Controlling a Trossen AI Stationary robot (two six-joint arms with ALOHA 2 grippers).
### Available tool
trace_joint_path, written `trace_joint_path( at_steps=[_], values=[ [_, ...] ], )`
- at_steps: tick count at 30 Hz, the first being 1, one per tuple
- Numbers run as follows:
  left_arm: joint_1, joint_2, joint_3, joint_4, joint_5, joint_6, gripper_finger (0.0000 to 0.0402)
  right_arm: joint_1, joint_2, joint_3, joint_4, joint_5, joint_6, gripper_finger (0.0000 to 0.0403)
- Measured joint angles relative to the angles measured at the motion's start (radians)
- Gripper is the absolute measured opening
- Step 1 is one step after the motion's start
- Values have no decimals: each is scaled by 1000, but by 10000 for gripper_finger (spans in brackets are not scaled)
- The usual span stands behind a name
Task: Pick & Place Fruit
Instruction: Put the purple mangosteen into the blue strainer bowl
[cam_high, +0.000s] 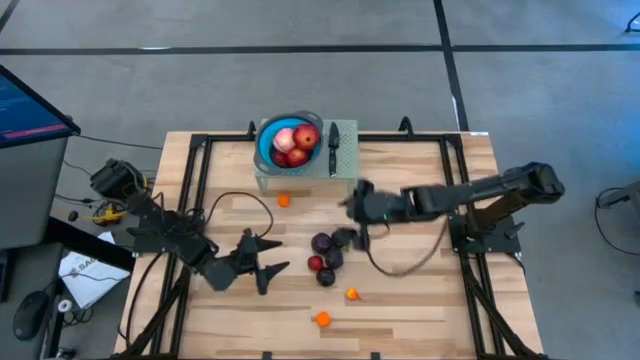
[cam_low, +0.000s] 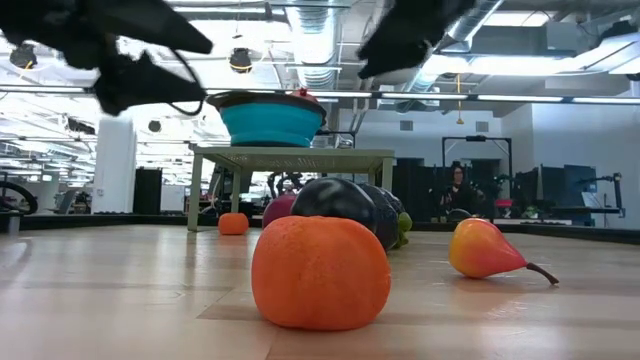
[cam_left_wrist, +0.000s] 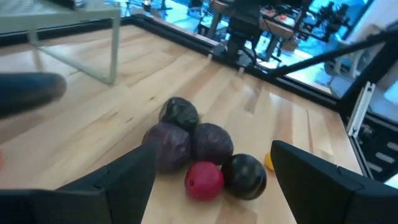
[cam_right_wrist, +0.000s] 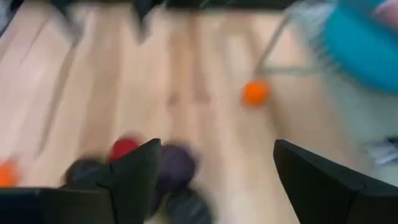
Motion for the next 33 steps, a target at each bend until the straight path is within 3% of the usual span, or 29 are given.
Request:
trace_joint_path(
  at_steps=[7, 10, 14, 21, 33],
  values=[
    [170, 0, 33, 1, 256, 82, 305, 150, 35, -110, 0, -3, 62, 305],
    [231, 0, 33, 0, 320, 89, 305, 177, 82, -122, -81, 16, 70, 306],
    [272, 0, 33, 14, 340, 138, 305, 178, 180, -117, -56, 130, 174, 306],
    [291, 0, 32, 31, 368, 159, 305, 171, 332, -116, 17, 230, 298, 306],
    [305, 0, 32, 20, 438, 160, 305, 110, 433, -115, 223, 259, 92, 306]
  ],
)
